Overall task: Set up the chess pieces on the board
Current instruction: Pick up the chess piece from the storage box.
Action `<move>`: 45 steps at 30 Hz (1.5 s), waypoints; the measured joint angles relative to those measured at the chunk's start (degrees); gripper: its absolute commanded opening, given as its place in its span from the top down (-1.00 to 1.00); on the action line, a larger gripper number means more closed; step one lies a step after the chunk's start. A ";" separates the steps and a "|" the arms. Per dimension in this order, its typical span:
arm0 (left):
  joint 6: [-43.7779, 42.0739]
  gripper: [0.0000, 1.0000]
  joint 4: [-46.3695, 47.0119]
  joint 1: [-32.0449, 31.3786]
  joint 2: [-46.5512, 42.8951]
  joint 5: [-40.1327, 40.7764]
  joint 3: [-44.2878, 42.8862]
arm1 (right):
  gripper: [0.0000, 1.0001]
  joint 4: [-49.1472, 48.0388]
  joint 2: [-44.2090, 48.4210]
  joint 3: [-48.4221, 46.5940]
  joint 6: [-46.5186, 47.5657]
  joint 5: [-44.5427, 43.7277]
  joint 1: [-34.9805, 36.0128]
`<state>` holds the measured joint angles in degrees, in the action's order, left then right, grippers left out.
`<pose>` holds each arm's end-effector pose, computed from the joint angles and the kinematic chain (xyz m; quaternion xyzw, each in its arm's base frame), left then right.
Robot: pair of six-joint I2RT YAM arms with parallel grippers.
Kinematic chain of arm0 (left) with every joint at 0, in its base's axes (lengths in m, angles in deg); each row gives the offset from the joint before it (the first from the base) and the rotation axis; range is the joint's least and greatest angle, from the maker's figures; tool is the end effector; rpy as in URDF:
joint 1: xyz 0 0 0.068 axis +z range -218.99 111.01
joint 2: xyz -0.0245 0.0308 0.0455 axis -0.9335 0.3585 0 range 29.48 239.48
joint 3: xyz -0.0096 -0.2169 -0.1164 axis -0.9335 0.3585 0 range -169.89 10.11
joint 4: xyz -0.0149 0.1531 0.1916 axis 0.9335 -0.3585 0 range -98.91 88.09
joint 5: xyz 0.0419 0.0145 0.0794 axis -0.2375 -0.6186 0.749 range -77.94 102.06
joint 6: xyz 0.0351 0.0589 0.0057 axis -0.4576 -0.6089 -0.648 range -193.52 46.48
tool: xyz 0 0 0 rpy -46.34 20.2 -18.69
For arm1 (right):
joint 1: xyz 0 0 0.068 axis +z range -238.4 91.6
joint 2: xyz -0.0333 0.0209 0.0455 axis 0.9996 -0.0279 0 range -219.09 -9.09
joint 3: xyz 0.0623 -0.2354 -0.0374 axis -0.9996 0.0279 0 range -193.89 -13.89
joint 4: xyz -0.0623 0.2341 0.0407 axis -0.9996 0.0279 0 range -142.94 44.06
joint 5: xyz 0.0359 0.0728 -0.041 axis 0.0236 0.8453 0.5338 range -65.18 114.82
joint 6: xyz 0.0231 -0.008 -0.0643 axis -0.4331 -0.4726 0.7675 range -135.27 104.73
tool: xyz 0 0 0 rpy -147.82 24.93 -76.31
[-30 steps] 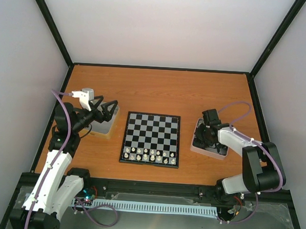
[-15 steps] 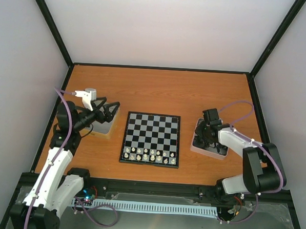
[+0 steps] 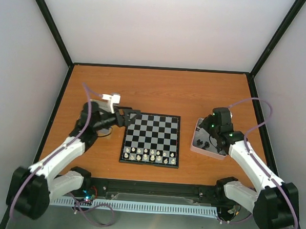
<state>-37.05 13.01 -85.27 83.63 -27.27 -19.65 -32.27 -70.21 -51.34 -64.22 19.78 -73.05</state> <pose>0.2103 -0.0982 0.2464 0.0882 0.7456 -0.5004 0.4312 0.2242 0.0565 0.1935 0.2824 0.8765 0.1720 0.3498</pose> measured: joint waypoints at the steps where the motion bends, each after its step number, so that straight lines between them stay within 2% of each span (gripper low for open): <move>1: 1.20 -0.98 1.77 -2.95 3.15 0.94 -0.42 | 0.86 0.11 0.79 -0.02 -0.31 0.68 0.22; 6: 4.39 -0.90 5.09 -15.54 18.69 2.91 -7.30 | 0.87 -0.68 2.40 -0.02 -3.65 5.09 3.78; 9: 5.11 -0.83 6.03 -20.09 25.51 3.34 -12.90 | 0.87 -2.01 2.45 -0.04 -6.14 7.72 6.71; 11: 5.53 -0.70 6.29 -22.10 28.87 3.87 -16.04 | 0.87 -3.50 2.62 -0.04 -7.93 9.79 8.52; 14: 6.69 -0.47 6.86 -23.58 32.28 3.96 -18.58 | 0.87 -5.57 2.69 -0.07 -9.88 12.02 10.03; 20: 9.57 -0.29 7.08 -25.31 38.12 3.52 -20.44 | 0.87 -8.50 2.69 -0.11 -12.15 14.91 11.54; 25: 11.72 -0.25 7.85 -25.38 39.12 1.29 -20.44 | 0.87 -10.21 2.45 -0.24 -12.96 16.15 11.72; 27: 12.63 -0.12 8.61 -25.38 39.23 0.11 -20.44 | 0.87 -10.62 2.19 -0.31 -13.07 16.44 11.74; 30: 14.43 -0.03 10.16 -25.38 39.76 -1.51 -20.44 | 0.87 -11.30 1.68 -0.31 -13.29 16.72 11.74; 34: 16.37 0.01 11.91 -25.40 40.83 -3.19 -20.41 | 0.87 -11.85 1.03 -0.33 -13.49 17.57 11.76; 45: 19.19 0.29 13.70 -25.42 42.07 -5.55 -20.41 | 0.86 -13.22 0.15 -0.31 -13.92 18.32 12.07</move>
<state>-17.86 26.71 -110.69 125.70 -32.82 -40.06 -45.49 -70.06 -51.65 -78.14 38.10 -60.98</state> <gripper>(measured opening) 0.382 0.089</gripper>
